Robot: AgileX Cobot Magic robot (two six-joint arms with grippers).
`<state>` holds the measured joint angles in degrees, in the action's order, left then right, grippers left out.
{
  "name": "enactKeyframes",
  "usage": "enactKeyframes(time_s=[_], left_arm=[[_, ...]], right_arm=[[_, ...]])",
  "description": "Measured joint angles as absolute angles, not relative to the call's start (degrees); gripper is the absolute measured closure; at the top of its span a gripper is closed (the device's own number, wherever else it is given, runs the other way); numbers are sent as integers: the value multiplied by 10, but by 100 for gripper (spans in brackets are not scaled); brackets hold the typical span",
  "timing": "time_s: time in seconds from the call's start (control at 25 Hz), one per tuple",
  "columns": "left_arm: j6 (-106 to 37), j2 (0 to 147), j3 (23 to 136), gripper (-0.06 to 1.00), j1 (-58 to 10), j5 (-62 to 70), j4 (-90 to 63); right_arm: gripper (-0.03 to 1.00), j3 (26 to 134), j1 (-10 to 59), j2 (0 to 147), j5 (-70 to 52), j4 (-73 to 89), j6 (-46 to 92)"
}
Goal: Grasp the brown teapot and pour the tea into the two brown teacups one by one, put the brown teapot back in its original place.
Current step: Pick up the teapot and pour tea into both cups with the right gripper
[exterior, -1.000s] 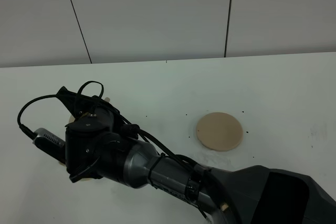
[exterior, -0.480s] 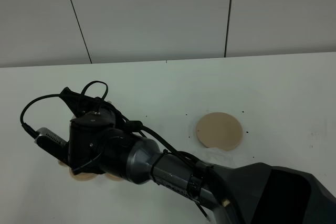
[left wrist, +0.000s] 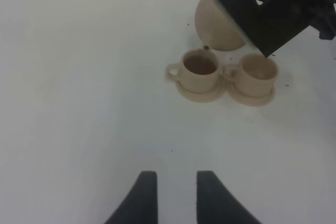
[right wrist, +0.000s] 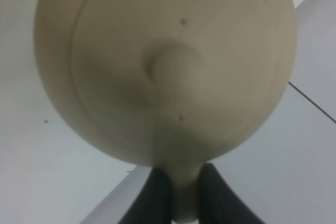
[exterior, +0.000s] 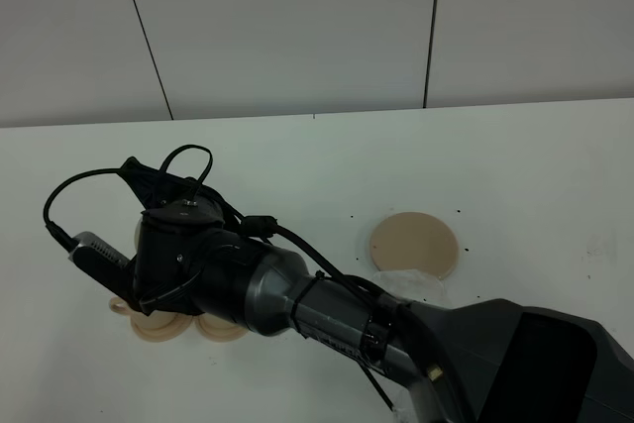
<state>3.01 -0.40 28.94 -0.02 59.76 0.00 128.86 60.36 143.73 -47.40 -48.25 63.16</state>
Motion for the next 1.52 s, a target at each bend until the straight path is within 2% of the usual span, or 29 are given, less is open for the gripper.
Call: enactKeyframes(time_s=[1.52], left_arm=[[30,-4,289,69,0,598,0]], right_arm=[[87,1289,595,1392,-486,-276,720]])
